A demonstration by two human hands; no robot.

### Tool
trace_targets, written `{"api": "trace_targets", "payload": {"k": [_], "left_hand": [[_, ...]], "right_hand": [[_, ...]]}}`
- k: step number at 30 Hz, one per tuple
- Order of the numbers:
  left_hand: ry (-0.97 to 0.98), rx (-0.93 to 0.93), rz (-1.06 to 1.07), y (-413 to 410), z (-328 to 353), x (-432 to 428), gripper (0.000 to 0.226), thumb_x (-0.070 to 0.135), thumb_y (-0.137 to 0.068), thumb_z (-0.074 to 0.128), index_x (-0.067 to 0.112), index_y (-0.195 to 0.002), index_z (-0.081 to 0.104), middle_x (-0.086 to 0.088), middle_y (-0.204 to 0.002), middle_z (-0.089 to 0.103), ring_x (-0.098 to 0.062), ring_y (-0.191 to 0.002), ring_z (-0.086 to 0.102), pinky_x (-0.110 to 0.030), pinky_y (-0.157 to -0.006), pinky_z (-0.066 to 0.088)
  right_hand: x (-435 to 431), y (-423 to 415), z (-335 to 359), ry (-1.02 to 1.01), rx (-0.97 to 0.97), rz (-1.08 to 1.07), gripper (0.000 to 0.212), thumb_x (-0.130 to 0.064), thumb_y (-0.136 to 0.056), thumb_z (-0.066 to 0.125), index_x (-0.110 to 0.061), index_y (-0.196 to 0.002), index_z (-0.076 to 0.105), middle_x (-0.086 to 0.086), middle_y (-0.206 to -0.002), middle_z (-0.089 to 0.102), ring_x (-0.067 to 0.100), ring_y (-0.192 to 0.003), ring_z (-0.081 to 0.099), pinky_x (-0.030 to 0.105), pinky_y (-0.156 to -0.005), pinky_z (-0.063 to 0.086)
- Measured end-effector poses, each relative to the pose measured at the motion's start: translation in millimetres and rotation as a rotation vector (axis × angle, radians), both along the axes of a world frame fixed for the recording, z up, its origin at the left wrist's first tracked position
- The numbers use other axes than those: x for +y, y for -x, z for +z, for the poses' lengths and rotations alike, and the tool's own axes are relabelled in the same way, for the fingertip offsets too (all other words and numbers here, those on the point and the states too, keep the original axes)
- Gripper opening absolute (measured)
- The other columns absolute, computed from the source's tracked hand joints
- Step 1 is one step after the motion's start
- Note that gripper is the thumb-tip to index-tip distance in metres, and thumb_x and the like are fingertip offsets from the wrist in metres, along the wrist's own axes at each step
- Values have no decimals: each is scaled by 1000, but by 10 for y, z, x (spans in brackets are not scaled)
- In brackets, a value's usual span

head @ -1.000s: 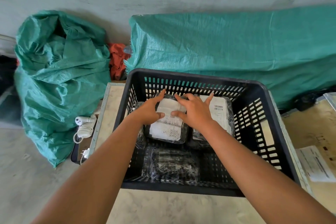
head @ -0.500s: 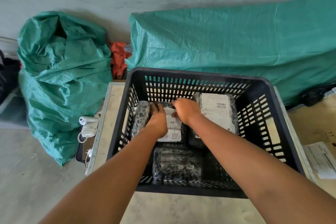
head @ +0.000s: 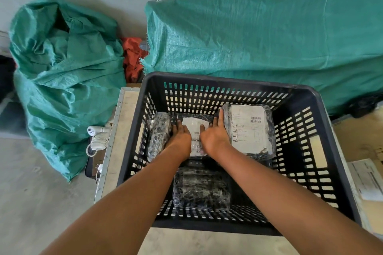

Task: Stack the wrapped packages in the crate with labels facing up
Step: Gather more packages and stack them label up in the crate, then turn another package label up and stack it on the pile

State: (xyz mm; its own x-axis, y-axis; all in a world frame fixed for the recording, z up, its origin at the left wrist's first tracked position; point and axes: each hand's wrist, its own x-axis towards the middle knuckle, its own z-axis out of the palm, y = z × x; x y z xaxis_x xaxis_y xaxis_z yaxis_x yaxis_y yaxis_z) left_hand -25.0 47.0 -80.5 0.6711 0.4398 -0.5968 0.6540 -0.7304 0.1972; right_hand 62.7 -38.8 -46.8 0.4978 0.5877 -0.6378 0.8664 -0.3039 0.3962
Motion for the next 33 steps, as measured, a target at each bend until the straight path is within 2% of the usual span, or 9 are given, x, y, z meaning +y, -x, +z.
{"api": "trace_targets", "payload": {"k": [5,8,12,16,20,23,26,30,33], "left_hand": [[3,-19,4,-6,41,28,100,6,-91,70,5,-159,-3,-17,-165,-20,-37,-154,-6,-50,-123,21],[48,-59,18,-6,191,57,100,8,-90,73,6,-160,1,-22,-167,-8,-38,-153,10,-44,-121,27],[44,-191,49,43,552,51,53,16,-92,70,5,-140,50,-18,-150,40,-32,-126,54,-40,-102,50],[0,-441,3,252,1010,46,57,20,-92,71,13,-146,51,-7,-156,44,-28,-133,52,-43,-108,46],[49,-801,33,610,1538,155,41,17,-92,72,15,-133,67,-3,-143,60,-18,-131,55,-31,-112,39],[-41,-982,70,901,1718,295,34,13,-92,72,13,-126,71,-5,-141,60,-21,-129,57,-38,-109,45],[-72,-885,209,1102,1678,454,47,18,-92,72,16,-138,62,-11,-152,47,-28,-136,48,-45,-111,42],[-24,-646,292,1240,1536,632,66,29,-93,69,30,-154,42,-22,-161,29,-38,-148,28,-49,-118,29],[31,-656,261,1246,1456,637,67,31,-96,65,36,-156,35,-16,-156,41,-33,-144,38,-44,-114,35]], "right_hand": [[23,3,29,14,29,-28,91,-63,-94,55,-11,-161,23,9,-135,68,49,-152,20,77,-109,-18],[19,5,110,20,77,-5,64,-60,-95,57,-19,-144,56,2,-129,71,44,-150,29,73,-113,-15],[-90,20,223,-138,136,42,34,-41,-103,53,-22,-128,66,3,-123,72,37,-142,43,67,-121,-2],[-189,35,320,-384,300,73,28,-29,-103,53,-19,-126,66,5,-122,67,28,-127,54,57,-120,25],[-142,120,357,-694,517,-141,42,-30,-101,59,-17,-140,59,11,-134,64,32,-119,62,46,-101,50],[-53,290,332,-882,692,-406,58,-39,-99,63,-28,-153,45,8,-145,59,27,-116,66,38,-97,52],[54,482,316,-995,841,-616,68,-48,-96,64,-37,-157,34,6,-150,54,21,-107,69,35,-92,50],[148,680,312,-964,955,-623,78,-58,-93,64,-43,-159,25,3,-163,40,28,-140,49,43,-112,42],[130,709,293,-906,996,-505,85,-61,-92,64,-44,-161,19,2,-168,29,23,-152,29,45,-121,30]]}}
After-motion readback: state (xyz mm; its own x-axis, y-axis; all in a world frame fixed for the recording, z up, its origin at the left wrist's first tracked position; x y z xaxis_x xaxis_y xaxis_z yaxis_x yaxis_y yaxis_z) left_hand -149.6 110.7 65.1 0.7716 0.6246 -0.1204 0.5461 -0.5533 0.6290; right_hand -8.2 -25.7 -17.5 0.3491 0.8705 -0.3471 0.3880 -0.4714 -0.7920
